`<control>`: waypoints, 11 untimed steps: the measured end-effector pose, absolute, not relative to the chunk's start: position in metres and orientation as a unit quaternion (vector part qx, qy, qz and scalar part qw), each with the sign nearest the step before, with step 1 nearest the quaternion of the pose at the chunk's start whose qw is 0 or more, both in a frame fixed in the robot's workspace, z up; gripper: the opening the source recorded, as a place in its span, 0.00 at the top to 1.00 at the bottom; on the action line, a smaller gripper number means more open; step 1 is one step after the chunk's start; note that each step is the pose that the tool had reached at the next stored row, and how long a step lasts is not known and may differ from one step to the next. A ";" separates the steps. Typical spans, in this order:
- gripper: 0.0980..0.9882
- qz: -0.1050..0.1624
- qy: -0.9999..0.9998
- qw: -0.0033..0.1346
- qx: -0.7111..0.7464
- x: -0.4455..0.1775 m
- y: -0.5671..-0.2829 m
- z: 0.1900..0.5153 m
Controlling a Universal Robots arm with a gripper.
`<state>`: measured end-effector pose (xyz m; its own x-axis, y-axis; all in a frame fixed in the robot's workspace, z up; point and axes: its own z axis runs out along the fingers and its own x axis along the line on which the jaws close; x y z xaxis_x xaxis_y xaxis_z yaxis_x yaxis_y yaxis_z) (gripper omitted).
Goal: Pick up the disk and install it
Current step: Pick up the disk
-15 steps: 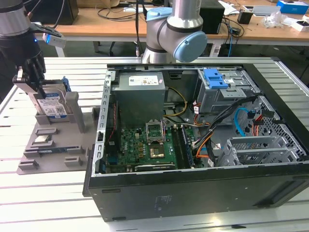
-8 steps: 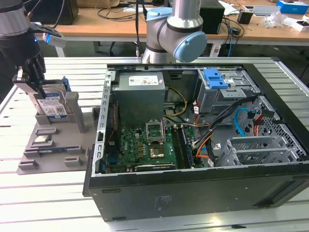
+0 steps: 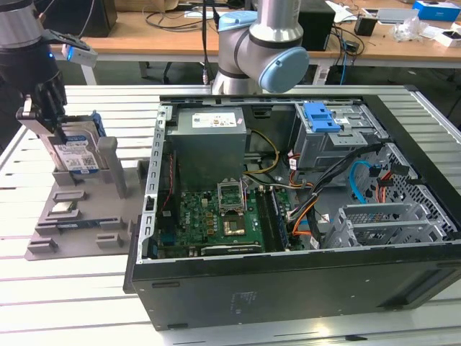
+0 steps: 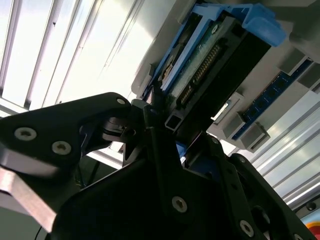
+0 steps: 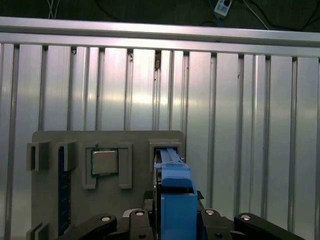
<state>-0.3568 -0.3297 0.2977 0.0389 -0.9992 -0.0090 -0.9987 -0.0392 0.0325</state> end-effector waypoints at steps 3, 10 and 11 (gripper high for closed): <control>0.70 -0.015 -0.693 0.009 0.721 -0.357 -0.330 0.302; 0.70 -0.015 -0.693 0.009 0.721 -0.357 -0.330 0.316; 0.70 -0.015 -0.693 0.009 0.721 -0.357 -0.330 0.318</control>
